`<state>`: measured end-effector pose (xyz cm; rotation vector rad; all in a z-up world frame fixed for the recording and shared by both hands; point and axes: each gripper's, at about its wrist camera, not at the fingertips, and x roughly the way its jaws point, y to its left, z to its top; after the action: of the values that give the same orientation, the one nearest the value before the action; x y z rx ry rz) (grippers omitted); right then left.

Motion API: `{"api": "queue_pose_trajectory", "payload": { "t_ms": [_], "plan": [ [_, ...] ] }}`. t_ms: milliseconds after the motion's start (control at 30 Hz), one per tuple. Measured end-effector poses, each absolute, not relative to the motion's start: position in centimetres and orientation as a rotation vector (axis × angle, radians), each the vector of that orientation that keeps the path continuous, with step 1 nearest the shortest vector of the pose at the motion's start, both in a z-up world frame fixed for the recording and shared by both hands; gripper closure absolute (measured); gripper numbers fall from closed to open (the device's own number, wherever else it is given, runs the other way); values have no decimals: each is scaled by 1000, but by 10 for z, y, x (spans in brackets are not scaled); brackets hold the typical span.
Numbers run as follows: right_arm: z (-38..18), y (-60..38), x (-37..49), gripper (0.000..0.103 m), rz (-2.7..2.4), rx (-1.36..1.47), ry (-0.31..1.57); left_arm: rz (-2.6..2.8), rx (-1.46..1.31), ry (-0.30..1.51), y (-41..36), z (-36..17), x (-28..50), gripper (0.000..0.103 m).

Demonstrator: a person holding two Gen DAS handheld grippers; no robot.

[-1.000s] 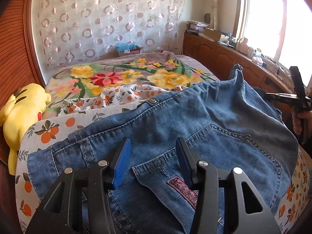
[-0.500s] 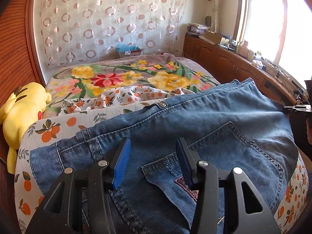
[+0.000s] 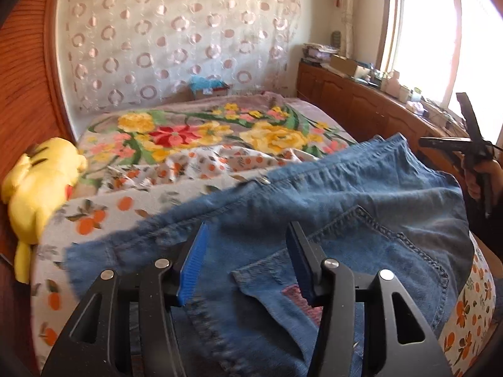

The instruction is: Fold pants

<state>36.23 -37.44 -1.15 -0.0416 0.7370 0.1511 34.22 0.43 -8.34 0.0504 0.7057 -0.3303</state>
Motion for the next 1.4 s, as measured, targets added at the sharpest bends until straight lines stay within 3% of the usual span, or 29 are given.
{"api": "queue_pose_trajectory", "payload": {
  "t_ms": [200,467,500,533,600,833,967,1067,1133,1200,1300,1400],
  "plan": [
    [-34,-391,415,50,209,28,813,-264,118,697,34,-71,347,50],
    [-50,-397,460,50,267,103,875,-215,92,765,68,-92,369,50],
    [-50,-399,461,60,271,107,868,-218,83,766,69,-94,371,50],
    [-47,-398,465,79,281,110,863,-221,76,768,70,-97,372,50],
    [-40,-395,461,100,304,101,846,-220,81,770,70,-100,374,50],
    [-14,-384,441,103,195,21,664,-189,74,753,75,-103,376,50],
    [-17,-375,450,103,225,14,693,-185,74,760,75,-105,376,50],
    [-26,-365,450,88,273,-12,736,-196,79,744,71,-100,372,50],
    [-35,-359,452,61,289,-32,755,-221,62,736,68,-95,368,50],
    [-35,-358,463,51,308,-38,789,-238,62,725,60,-89,363,49],
    [-36,-358,477,44,281,-60,814,-284,71,710,43,-79,354,48],
    [-39,-356,486,44,284,-56,835,-332,86,695,25,-70,346,46]
  ]
}}
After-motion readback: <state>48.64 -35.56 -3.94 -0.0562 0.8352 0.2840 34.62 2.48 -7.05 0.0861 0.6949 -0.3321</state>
